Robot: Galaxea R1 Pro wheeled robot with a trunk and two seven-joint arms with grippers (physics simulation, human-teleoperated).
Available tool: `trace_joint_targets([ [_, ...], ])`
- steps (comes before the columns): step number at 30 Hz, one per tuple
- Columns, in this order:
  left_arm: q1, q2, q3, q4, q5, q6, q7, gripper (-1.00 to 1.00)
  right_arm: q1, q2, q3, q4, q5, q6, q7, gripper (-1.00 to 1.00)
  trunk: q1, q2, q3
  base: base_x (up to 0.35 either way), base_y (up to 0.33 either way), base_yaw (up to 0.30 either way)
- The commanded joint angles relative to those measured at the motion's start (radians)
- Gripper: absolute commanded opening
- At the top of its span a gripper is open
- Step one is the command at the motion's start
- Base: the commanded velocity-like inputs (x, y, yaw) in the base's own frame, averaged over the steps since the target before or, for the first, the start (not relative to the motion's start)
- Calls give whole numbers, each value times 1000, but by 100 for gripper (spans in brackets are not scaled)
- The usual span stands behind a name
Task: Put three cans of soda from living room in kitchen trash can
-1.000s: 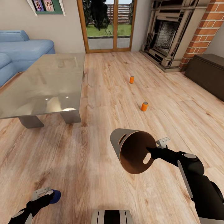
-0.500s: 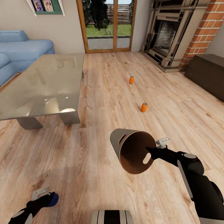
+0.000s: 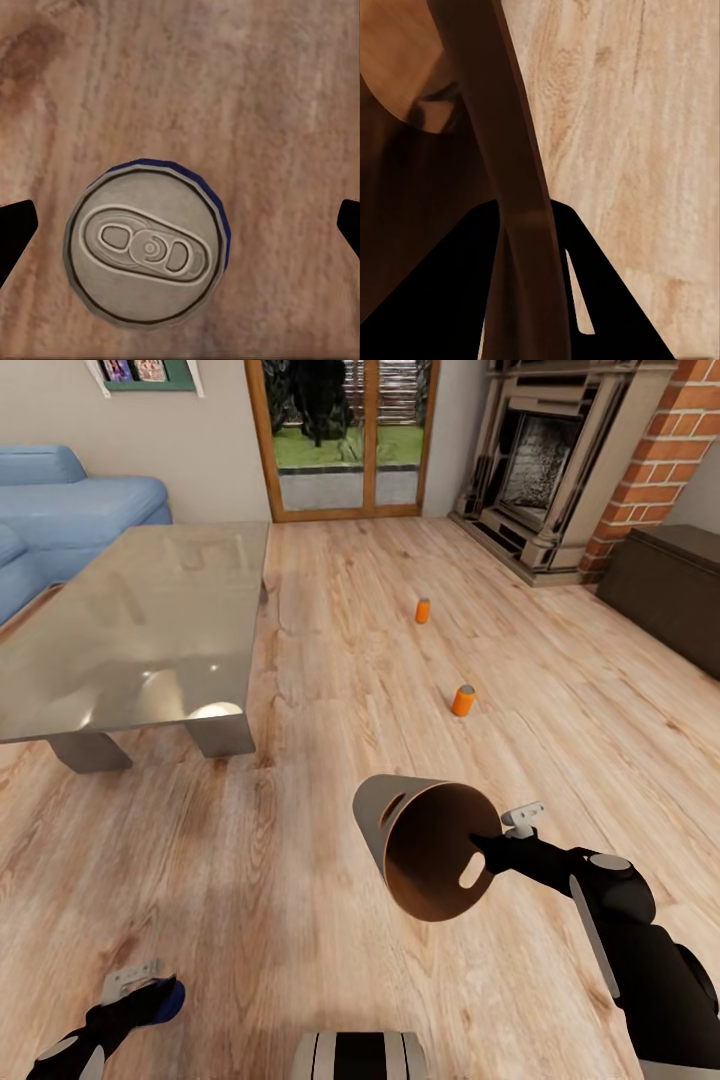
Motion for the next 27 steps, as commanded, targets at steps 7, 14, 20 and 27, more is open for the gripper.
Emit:
trace_joint_targets([
  [7, 1, 1, 0, -6, 1, -1, -1, 100, 1, 0, 1, -1, -22, 5, 0, -100, 3, -2, -27, 0, 0, 0],
  [14, 2, 0, 0, -10, 1, -1, -2, 100, 2, 0, 1, 0, -22, 5, 0, -100, 3, -2, -31, 0, 0, 0],
  [20, 2, 1, 0, -11, 1, -1, -1, 100, 3, 0, 1, 0, -22, 5, 0, -100, 3, -2, -31, 0, 0, 0],
  [27, 3, 1, 1, -11, 2, -2, -2, 100, 2, 0, 1, 0, -22, 4, 0, -100, 4, -2, -39, 0, 0, 0],
])
